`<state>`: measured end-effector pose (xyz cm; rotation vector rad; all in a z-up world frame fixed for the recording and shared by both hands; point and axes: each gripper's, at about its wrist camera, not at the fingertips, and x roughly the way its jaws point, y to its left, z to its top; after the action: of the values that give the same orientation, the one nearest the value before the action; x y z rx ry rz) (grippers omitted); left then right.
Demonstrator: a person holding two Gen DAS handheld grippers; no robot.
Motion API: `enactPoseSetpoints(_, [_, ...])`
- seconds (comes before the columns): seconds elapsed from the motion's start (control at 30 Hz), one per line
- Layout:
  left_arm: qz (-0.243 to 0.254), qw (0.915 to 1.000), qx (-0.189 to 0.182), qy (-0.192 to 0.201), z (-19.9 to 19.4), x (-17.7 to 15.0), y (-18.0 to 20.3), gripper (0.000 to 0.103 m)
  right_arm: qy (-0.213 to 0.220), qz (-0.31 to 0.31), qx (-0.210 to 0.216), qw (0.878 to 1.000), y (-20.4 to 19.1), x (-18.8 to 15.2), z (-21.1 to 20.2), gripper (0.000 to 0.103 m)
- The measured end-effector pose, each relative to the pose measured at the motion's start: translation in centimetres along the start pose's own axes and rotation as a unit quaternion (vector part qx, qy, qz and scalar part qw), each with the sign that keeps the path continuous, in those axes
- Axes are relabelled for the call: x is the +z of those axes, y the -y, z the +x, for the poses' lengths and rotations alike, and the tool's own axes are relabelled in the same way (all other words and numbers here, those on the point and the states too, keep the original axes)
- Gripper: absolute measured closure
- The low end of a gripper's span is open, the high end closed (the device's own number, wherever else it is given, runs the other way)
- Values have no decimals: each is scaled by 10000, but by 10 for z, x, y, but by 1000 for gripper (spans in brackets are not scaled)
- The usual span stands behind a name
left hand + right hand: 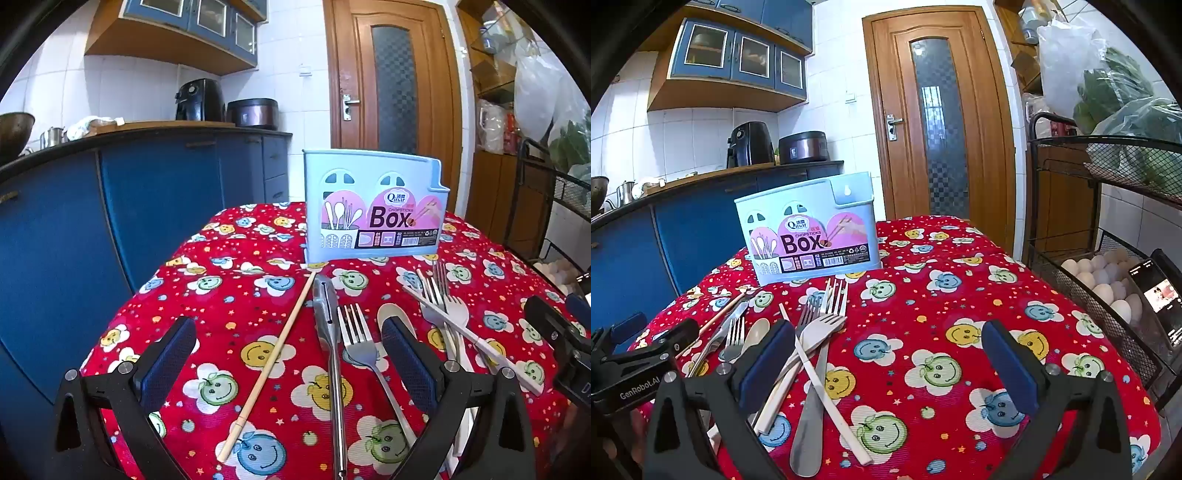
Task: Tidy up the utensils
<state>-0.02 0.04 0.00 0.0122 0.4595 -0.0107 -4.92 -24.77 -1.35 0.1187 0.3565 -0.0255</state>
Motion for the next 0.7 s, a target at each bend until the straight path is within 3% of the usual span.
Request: enactPoseSetpoints(0.7, [23, 10000, 12, -1, 0, 0, 0, 3, 4, -9, -6, 10000, -1, 1, 0, 0])
